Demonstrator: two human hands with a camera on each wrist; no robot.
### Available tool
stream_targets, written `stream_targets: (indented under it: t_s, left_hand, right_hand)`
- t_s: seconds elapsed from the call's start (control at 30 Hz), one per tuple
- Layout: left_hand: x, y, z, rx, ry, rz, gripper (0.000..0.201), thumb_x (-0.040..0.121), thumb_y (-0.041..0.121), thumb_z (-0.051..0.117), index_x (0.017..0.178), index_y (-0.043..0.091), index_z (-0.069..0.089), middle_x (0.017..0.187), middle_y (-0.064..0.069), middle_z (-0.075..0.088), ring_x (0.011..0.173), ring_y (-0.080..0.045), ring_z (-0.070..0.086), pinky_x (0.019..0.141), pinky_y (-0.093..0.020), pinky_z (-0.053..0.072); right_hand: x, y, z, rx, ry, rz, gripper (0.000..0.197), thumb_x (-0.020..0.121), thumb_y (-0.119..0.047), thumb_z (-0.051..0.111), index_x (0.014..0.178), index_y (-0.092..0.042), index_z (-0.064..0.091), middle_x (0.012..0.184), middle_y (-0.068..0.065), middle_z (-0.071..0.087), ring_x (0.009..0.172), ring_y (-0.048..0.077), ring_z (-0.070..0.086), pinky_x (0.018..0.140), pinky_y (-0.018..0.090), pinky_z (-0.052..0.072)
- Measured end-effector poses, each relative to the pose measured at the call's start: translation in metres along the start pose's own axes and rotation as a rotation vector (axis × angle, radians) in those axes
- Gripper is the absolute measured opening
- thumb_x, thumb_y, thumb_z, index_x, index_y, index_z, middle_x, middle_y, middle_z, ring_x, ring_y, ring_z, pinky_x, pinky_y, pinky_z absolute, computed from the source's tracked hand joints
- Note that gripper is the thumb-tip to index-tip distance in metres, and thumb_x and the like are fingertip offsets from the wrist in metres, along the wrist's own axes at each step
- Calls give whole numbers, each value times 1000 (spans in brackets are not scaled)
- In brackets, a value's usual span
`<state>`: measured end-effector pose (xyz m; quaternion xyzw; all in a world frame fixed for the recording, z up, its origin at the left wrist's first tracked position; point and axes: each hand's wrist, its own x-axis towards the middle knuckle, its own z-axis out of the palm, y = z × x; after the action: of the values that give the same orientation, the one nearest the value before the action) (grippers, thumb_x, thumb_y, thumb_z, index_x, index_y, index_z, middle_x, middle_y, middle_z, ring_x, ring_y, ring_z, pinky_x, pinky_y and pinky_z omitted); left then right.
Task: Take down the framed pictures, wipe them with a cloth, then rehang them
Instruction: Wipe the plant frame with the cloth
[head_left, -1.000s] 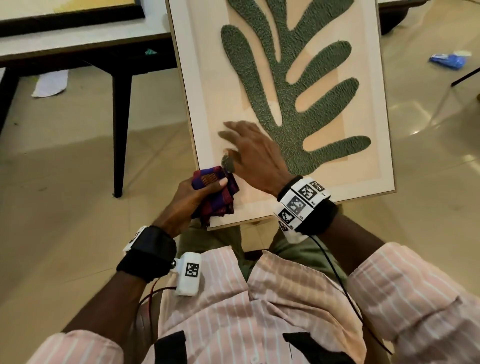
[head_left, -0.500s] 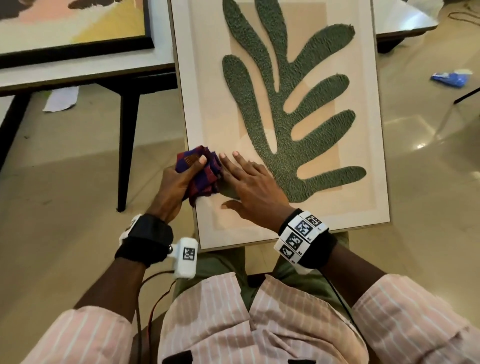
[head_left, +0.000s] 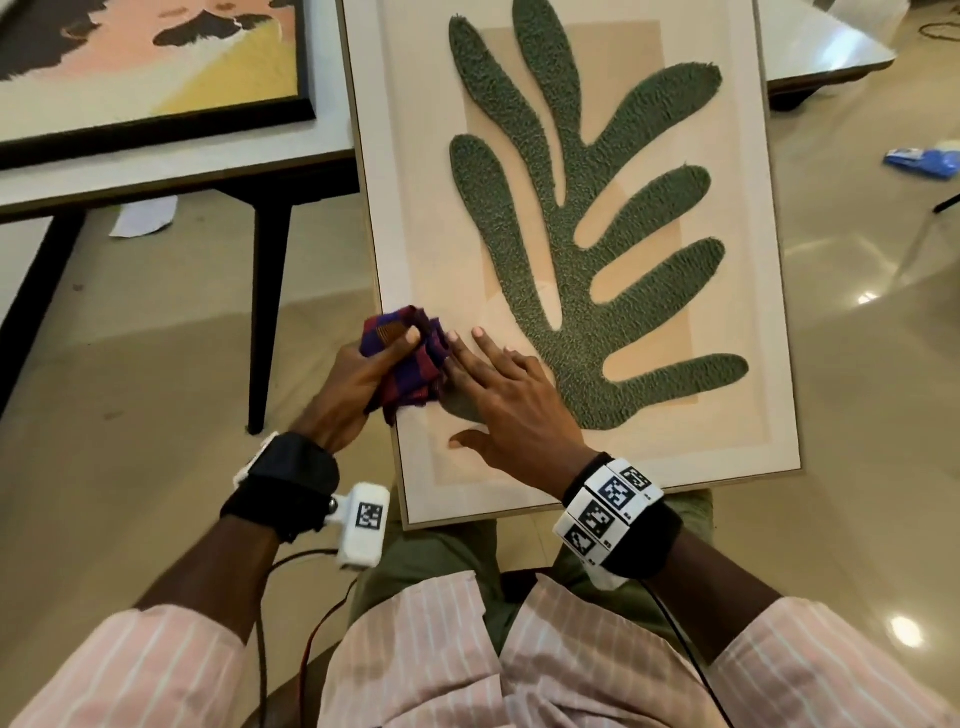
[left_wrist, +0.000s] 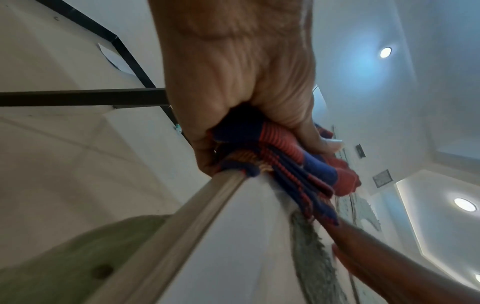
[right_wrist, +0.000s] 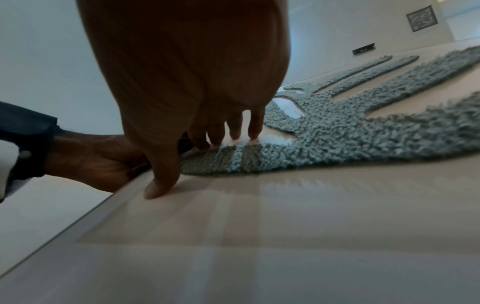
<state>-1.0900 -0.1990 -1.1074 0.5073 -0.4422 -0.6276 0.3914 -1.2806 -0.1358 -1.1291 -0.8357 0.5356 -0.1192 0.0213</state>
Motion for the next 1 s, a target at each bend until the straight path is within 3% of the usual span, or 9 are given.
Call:
stream_targets:
  t_s: [0.1,0.2,0.3,0.43,0.57,0.7,0.8,0.9,1.0]
  left_hand:
    - [13,12,-3,-2,-7,47,64,68,43,73,122,11,60,115,-11,69,105,-26,67,77,-35,60]
    - [49,47,6,-75,144,158,55,82,39,70,124,5,61,114,-14,70,100,-24,69,77,-36,60]
    - [72,62,16,-91,252,212,52,84,39,73,119,1,65,111,-18,70,90,-23,70,74,-36,60]
    - [59,49,16,-86,204,177,49,83,40,70,115,3,65,102,-13,72,84,-19,70,63,-31,59]
    - [43,36,10,-53,161,168,51,81,44,66,117,7,64,104,-10,72,87,-17,71,66,-29,60]
    - [66,68,11,-56,170,206,49,84,42,68,115,5,65,103,-15,71,80,-23,72,63,-39,61]
    - [83,88,15,-111,164,217,49,86,40,69,116,2,65,96,-15,71,68,-23,70,56,-39,59]
    - [82,81,15,-127,157,213,60,80,45,73,116,-3,65,98,-21,70,65,-27,69,56,-38,59]
    - [72,79,17,-156,146,235,56,76,45,74,109,-1,68,94,-21,69,66,-27,68,57,-37,59]
  right_hand:
    - [2,1,-1,0,-11,-11,95,80,-59,66,154,-16,24,162,2,16,150,26,9,116,42,20]
    - [3,2,-4,4,-40,-22,96,81,-58,65,155,-18,19,163,1,9,151,25,4,117,40,16]
    - [2,1,-5,5,-54,-9,99,81,-57,67,156,-19,15,163,0,7,151,24,1,117,40,12]
    - [0,-3,-4,43,-47,11,97,81,-53,69,155,-18,17,163,2,9,151,26,1,118,42,11]
    - [1,-3,-2,41,-43,7,97,80,-55,69,155,-18,19,163,2,9,151,26,2,118,44,15]
    - [2,0,-3,23,-27,-21,98,80,-57,68,155,-18,19,163,2,10,150,26,4,117,42,14]
    - [1,-1,-7,36,-53,-3,98,79,-56,70,155,-18,20,163,2,11,150,26,6,117,43,17]
    - [10,1,-38,105,-139,-7,76,84,-52,67,147,-22,39,158,-4,28,146,21,27,112,43,30]
    - [52,13,-100,265,-64,101,43,89,-43,67,125,-22,65,128,-4,65,115,16,62,98,31,46]
